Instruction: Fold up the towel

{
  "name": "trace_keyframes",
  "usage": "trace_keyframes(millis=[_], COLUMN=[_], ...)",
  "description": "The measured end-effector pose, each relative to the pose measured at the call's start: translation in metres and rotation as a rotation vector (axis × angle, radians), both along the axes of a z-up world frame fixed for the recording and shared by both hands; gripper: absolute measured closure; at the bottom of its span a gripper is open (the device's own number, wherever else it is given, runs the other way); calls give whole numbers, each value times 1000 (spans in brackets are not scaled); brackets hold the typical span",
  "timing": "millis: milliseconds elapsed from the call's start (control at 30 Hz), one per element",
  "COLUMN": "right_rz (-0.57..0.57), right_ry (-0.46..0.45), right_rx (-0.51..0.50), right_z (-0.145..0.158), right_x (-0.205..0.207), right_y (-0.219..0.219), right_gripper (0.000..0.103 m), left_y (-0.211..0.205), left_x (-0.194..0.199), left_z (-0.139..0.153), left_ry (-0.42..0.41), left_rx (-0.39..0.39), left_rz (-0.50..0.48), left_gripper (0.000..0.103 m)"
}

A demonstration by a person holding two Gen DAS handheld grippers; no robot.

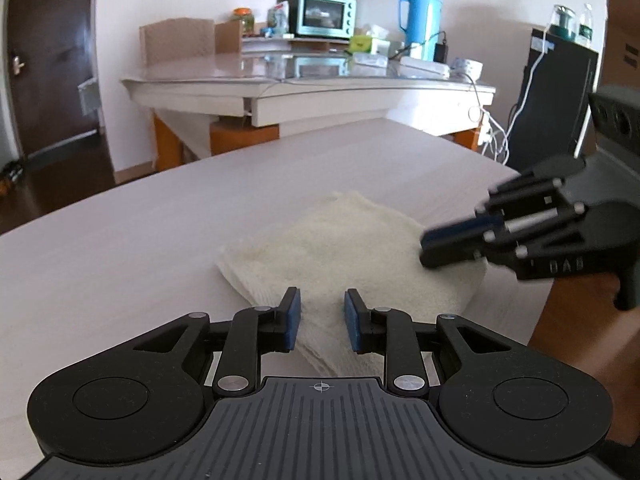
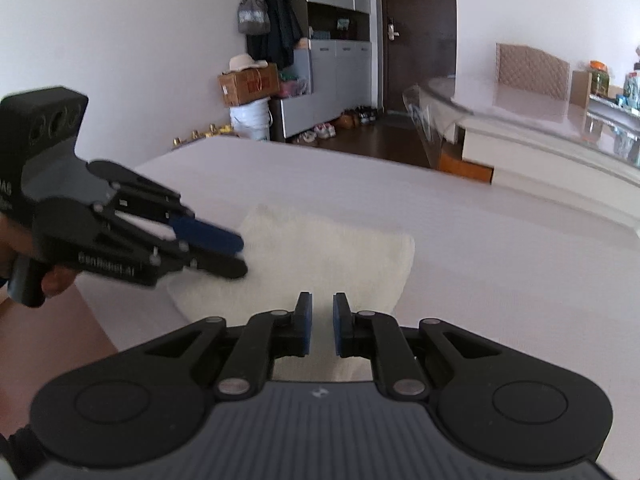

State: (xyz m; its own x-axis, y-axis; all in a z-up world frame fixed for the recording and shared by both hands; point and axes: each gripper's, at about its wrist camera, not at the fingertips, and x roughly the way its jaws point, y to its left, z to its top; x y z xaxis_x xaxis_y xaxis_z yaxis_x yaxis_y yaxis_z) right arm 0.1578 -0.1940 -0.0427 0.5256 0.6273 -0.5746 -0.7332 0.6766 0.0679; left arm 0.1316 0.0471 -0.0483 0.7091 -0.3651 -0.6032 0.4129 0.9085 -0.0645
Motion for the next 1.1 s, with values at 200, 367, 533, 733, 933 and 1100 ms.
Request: trace_keyframes(millis=[200,367,533,733,933,1100], right_rz=[-34,-26,-39,-56,-91,-134], right_ry=[-20,-22,-30,-46,-44,-41], right_rx=[19,20,-9,-12,-6,-12], right_z=[7,6,-8,-11,-14,-15], right_x=[-9,-26,-34,-38,-47,-40], right_y=[-10,-11,-3,4,10,23], right_gripper=[90,88,88,87,87,87], left_y=[1,-5,-8,-7,-2,5], left_x=[-13,-39,-43,-44,-34,-22], left_z=[8,13,1,-3,-6,-6], left_ry=[-9,-10,19,9,25,19], left_rx=[3,-10,-19,-8,3,17], left_rz=[15,-5,30,56,75,94], left_gripper=[71,69,69,68,59,57])
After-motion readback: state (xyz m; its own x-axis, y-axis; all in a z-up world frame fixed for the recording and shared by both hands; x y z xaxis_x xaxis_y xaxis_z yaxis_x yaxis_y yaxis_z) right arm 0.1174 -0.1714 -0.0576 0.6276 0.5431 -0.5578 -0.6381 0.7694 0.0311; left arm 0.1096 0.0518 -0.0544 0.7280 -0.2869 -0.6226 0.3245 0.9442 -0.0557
